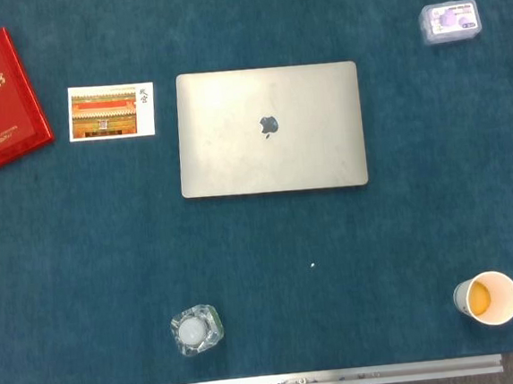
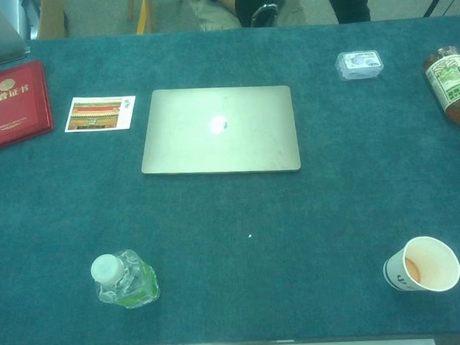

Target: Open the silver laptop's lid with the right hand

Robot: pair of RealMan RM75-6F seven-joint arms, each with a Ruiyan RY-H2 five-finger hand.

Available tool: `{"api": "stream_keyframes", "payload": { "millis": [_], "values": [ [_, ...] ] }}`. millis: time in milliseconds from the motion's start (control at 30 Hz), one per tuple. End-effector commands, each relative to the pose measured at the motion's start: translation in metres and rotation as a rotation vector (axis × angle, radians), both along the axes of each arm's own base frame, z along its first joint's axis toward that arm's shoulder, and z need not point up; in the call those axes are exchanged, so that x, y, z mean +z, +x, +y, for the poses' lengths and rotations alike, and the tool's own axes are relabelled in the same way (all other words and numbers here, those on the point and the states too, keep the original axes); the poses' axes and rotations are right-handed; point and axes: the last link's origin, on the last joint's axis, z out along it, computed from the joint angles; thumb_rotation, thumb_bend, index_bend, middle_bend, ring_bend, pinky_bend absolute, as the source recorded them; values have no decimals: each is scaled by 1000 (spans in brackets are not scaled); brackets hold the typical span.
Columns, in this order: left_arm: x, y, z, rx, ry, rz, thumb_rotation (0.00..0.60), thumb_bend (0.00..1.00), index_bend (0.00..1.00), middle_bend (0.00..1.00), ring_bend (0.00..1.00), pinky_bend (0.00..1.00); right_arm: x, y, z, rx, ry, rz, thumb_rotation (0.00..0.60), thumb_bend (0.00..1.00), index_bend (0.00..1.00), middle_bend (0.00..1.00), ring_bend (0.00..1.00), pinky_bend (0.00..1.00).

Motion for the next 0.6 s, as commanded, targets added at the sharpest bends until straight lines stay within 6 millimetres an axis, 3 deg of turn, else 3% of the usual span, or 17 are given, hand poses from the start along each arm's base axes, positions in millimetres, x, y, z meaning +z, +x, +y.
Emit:
{"api": "stream_keyframes", "payload": {
  "millis": [33,600],
  "values": [
    [-1,-1,0,4,-5,-1,600,417,190,145,54,70,-1,0,0,-2,2,-3,600,169,124,205,88,186],
    [5,0,0,-7,17,-1,600,417,190,145,54,70,-2,11,-4,43,28,-15,600,169,124,205,88,186]
  ]
}}
